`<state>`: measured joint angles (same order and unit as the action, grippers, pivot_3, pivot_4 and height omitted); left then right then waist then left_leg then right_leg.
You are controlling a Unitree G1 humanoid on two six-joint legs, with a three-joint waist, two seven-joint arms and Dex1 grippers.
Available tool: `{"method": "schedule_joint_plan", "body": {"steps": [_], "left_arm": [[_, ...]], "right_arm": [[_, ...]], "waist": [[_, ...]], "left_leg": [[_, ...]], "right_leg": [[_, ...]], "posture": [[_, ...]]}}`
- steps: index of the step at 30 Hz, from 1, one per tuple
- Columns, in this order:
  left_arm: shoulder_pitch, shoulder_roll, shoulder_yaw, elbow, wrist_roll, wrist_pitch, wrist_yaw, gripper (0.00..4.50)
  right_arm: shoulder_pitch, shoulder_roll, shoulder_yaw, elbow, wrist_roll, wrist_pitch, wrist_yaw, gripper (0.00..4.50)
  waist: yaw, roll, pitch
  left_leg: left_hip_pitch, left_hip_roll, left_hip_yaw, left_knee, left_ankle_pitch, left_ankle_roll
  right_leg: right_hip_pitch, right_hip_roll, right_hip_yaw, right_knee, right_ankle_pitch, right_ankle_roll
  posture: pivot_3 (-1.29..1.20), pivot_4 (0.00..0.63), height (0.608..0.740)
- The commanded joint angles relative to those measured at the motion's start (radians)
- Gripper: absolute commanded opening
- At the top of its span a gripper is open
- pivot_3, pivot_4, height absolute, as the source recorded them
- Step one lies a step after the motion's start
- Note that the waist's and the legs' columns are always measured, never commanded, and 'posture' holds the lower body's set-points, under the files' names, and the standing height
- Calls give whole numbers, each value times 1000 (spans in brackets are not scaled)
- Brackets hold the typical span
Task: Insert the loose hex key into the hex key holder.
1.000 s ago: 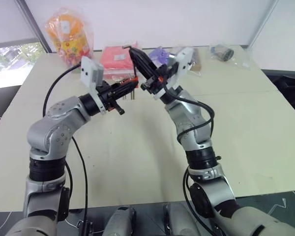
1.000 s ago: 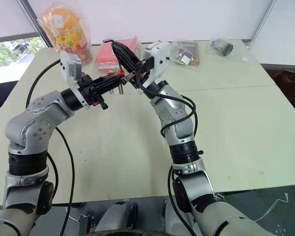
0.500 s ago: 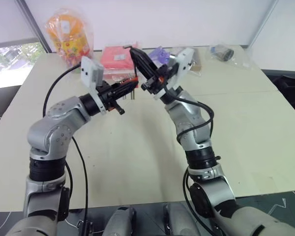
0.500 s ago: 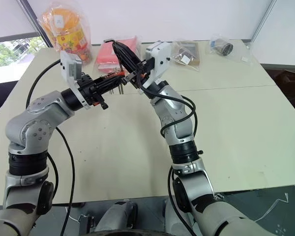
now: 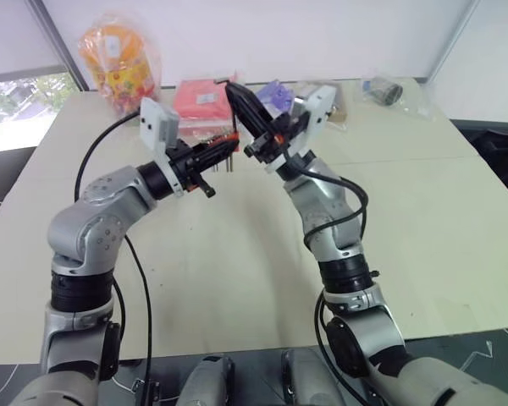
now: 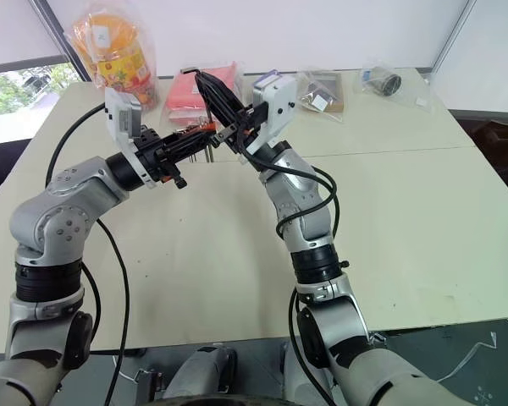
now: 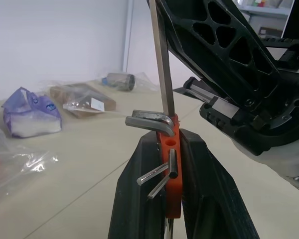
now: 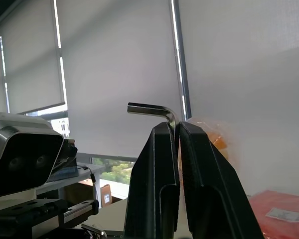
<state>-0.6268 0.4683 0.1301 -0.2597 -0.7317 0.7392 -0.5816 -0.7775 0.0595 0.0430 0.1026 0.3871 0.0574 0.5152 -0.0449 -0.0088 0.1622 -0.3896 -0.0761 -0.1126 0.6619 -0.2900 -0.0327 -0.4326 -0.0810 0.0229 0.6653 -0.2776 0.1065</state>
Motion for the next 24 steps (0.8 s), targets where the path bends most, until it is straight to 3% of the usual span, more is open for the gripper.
{"method": "schedule_joint_plan", "body": {"steps": [1, 24], "left_arm": [[-40, 2, 33, -49, -25, -21, 3, 0], [-37, -3, 26, -69, -49, -1, 7, 0]], "right_arm": [[15, 4, 7, -7, -10, -5, -5, 14], [13, 18, 9, 21, -39, -55, -41, 14]], "waist": [[0, 0, 0], [0, 0, 0]], "left_leg": [[0, 0, 0, 0, 0, 0], [0, 0, 0, 0, 0, 0]], "right_leg": [[0, 0, 0, 0, 0, 0], [0, 0, 0, 0, 0, 0]], "posture": [[0, 150, 740], [0, 150, 740]]}}
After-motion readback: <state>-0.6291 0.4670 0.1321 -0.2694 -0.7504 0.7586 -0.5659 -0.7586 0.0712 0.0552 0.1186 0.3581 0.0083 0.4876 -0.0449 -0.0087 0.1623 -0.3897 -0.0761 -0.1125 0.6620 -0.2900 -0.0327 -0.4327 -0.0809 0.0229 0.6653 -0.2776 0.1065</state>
